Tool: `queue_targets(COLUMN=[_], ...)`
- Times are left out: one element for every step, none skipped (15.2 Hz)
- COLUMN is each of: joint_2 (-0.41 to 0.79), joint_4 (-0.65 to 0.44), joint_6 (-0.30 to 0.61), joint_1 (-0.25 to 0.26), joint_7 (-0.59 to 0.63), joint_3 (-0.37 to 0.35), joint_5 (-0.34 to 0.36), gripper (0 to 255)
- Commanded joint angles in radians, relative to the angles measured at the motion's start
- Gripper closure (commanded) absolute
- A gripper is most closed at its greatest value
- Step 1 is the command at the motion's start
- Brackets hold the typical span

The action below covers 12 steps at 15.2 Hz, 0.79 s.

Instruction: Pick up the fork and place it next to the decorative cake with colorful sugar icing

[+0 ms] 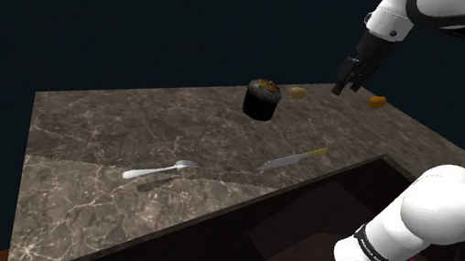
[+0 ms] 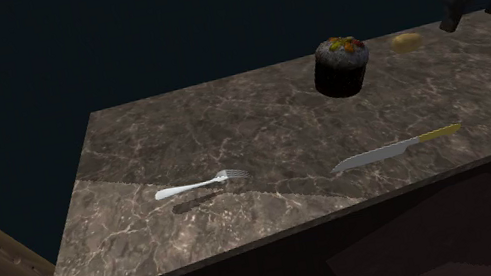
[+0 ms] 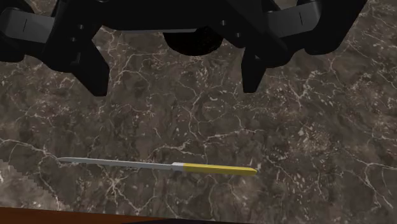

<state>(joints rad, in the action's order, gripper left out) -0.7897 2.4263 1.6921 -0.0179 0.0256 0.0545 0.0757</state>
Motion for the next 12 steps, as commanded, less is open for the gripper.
queue_targets(joint_2=[0.000, 0.032, 0.064, 0.096, 0.129, 0.161, 0.193, 0.225, 0.257, 0.289, 0.321, 0.352], joint_4=[0.000, -0.007, -0.014, -0.022, -0.031, -0.041, -0.052, -0.063, -0.074, -0.087, -0.100, -0.113], joint_6=[0.000, 0.020, 0.039, 0.058, 0.076, 0.093, 0.109, 0.125, 0.140, 0.155, 0.168, 0.181], joint_1=[0.000, 0.014, 0.028, 0.042, 0.056, 0.069, 0.082, 0.095, 0.107, 0.119, 0.131, 0.142], joint_7=[0.000, -0.010, -0.019, -0.029, -0.039, -0.049, -0.059, -0.070, -0.080, -0.091, -0.101, -0.112], joint_3=[0.000, -0.005, -0.011, -0.016, -0.022, -0.028, -0.034, -0.040, -0.047, -0.054, -0.061, -0.068], joint_5=[0.000, -0.006, -0.012, -0.018, -0.023, -0.029, -0.035, -0.040, -0.045, -0.051, -0.055, -0.060], gripper=[0, 0, 0, 0, 0, 0, 0, 0, 0, 0, 0, 0])
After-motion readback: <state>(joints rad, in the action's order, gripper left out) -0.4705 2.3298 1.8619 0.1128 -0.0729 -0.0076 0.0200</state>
